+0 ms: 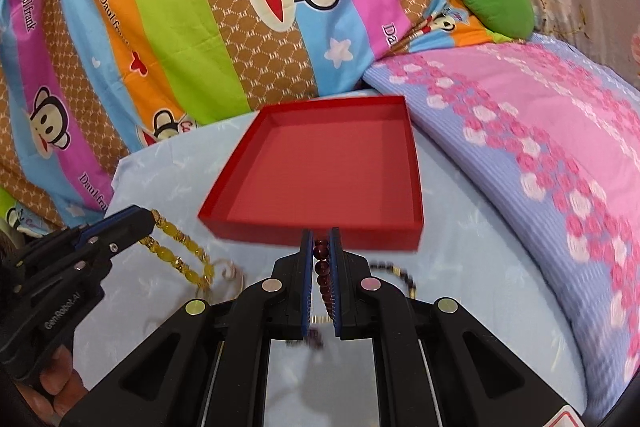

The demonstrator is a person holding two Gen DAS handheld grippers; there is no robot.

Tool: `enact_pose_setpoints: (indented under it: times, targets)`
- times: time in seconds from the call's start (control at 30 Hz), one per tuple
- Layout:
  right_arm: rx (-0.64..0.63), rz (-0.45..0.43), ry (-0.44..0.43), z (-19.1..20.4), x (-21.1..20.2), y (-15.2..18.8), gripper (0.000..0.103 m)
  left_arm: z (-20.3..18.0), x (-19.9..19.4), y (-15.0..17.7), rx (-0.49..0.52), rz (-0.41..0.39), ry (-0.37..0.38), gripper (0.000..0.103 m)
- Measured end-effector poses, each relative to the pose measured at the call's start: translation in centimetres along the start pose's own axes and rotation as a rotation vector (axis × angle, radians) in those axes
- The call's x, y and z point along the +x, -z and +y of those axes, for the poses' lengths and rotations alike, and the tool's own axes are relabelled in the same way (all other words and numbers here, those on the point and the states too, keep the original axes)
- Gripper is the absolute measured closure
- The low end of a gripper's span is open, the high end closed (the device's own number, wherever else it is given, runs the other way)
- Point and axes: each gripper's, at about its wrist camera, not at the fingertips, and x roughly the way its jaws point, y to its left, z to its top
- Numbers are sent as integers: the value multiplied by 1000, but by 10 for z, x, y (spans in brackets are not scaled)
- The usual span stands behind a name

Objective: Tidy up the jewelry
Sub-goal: 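Carry both held bracelets up and over into the red box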

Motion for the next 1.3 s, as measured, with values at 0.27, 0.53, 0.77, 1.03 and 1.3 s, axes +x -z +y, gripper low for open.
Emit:
enact_pose_setpoints:
  times: [0.27, 0.53, 0.77, 1.03, 1.3]
  targets:
    - [6, 1, 6, -2, 42, -53, 95, 17, 25, -58, 6, -51, -21, 94]
    - [0, 33, 15, -5, 79, -79, 95, 31, 64, -87, -5, -22, -19, 94]
    - [4, 34, 16, -10, 83, -72, 95, 45, 61, -71, -19, -40, 89, 94]
    - [6, 67, 21, -17, 100, -74, 95, 48, 81, -59, -4, 31, 56, 94]
    - [16, 72, 38, -20, 134, -114, 95, 43, 128, -104, -13, 28, 37, 94]
